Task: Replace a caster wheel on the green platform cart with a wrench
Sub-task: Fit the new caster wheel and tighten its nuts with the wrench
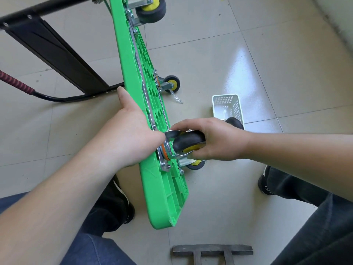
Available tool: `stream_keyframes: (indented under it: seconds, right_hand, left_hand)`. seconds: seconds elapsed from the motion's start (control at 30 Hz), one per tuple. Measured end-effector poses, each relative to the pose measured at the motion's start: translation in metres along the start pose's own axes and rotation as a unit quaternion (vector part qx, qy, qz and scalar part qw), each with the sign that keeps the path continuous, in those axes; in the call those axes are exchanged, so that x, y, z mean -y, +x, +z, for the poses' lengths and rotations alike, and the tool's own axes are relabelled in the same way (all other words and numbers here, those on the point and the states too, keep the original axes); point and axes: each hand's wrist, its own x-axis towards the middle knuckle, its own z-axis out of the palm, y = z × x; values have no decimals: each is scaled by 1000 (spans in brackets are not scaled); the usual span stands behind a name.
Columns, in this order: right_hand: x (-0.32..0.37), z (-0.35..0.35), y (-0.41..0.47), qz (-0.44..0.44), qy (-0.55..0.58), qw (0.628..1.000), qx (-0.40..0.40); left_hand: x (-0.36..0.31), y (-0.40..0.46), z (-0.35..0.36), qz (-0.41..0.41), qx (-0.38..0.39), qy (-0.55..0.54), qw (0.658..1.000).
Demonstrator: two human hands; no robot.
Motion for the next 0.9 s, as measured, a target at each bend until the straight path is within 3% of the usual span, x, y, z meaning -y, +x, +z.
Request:
stream_keyframes:
  seconds: [0.37,0.6,0.77,0.9]
  right_hand:
    - [-2,0,6,-34,-46,998,34]
    - [-4,-6,-3,-14,-22,1000,5]
    - [-9,-22,-9,26,85,996,13]
    - [-16,-32,-7,99,191,975,-53]
  left_hand:
    - [0,3,6,-4,-17,-27,999]
    - [3,4,7,1,-20,-43,999]
    - [5,5,9,6,-15,-37,999]
    - [5,5,9,5,-8,-34,999]
